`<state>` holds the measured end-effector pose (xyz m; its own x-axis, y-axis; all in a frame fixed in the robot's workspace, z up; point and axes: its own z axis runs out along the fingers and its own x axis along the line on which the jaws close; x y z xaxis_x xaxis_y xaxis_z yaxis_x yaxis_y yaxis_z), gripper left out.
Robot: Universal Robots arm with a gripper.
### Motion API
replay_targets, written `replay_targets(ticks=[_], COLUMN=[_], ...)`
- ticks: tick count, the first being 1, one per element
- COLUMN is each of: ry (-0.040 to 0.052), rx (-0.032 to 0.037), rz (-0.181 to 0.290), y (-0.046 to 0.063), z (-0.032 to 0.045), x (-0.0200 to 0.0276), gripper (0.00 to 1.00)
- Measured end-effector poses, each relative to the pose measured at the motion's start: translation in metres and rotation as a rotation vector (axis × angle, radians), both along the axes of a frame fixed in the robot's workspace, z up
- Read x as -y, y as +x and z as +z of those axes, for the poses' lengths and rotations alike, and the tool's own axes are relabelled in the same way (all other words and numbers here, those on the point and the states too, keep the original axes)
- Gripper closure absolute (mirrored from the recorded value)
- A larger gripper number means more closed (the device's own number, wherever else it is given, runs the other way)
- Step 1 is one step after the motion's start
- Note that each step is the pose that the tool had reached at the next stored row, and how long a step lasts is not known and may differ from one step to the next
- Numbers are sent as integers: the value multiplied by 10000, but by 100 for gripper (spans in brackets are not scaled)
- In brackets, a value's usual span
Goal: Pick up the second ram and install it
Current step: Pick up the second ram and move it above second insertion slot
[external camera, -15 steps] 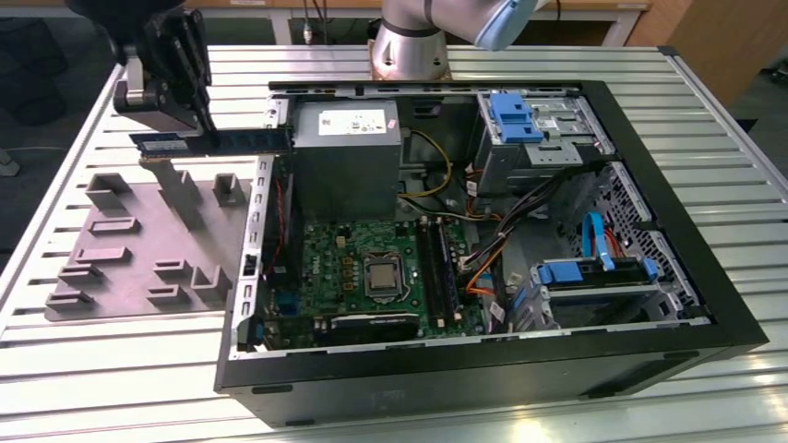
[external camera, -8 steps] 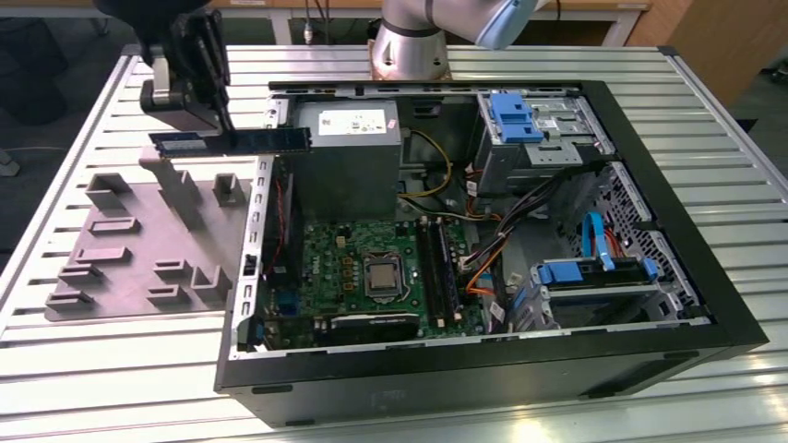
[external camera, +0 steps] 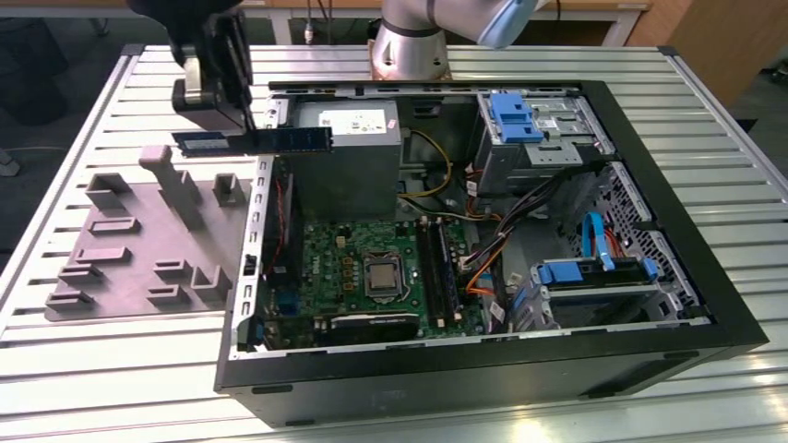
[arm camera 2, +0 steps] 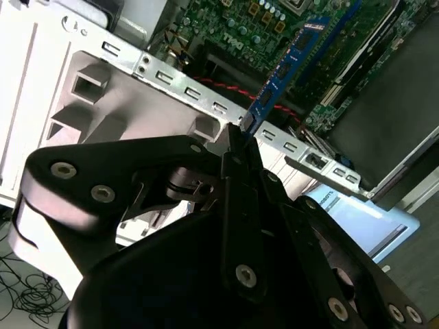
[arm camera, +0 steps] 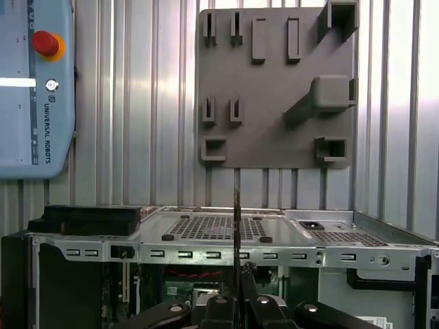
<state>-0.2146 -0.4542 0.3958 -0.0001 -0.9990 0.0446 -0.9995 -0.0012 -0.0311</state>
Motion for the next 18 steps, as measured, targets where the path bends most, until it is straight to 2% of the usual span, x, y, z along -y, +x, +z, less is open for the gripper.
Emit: replay_targets(ticks=[18], ry=[0], rx=[0], rz=[1], y=[480], z=[0], x=[0], gripper=[86])
